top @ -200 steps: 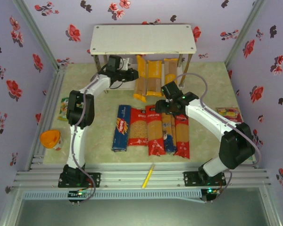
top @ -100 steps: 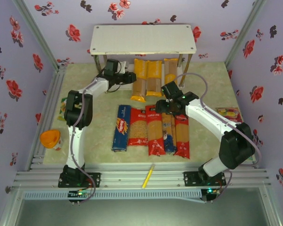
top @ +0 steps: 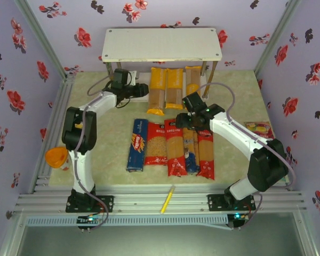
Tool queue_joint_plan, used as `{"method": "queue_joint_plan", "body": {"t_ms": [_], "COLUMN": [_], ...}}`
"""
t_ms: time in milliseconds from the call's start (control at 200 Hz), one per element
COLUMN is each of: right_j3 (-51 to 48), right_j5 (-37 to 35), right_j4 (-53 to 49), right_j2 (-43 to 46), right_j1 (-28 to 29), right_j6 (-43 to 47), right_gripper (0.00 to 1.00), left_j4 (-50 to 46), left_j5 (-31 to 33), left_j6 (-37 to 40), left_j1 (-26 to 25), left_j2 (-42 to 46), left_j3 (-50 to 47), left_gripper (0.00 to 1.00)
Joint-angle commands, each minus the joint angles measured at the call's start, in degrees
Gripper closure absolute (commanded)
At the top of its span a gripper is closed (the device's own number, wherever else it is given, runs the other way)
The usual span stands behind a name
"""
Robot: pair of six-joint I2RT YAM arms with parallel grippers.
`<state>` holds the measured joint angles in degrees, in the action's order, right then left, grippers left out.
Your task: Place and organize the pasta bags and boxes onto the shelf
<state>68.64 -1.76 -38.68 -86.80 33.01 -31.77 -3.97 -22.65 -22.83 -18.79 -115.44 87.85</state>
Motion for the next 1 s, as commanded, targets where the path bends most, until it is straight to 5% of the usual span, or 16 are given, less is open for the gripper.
{"method": "queue_joint_plan", "body": {"t_ms": [0, 125, 310, 645, 995], "right_j3": [-0.3, 0.2, 0.6, 1.0, -0.2], "right_j5": [-1.9, -2.1, -1.9, -2.1, -3.5], "right_j4": [-0.1, -0.2, 0.2, 0.2, -0.5], "right_j2": [1.5, 1.1, 0.3, 0.9, 2.7], "right_j1": [0.4, 0.3, 0.3, 0.2, 0.0], "right_j6": [-0.5, 0.0, 0.3, 0.7, 0.5], "right_gripper": [0.29, 0.29, 0.29, 0.29, 0.29], "left_j4": [-5.5, -17.4, -27.5, -22.8, -19.9], "left_j5": [2.0, 6.4, 8.7, 7.3, 7.6], "left_j6": [2.9, 5.8, 5.2, -1.2, -0.8], "left_j1": [-1.4, -5.2, -12.2, -14.1, -14.1], "left_j2": [6.4, 10.4, 13.8, 11.4, 3.9], "left_j3": [-2.9, -5.4, -7.9, -11.3, -4.9], "left_gripper": [0.75, 0.93, 0.99, 0.99, 0.99]}}
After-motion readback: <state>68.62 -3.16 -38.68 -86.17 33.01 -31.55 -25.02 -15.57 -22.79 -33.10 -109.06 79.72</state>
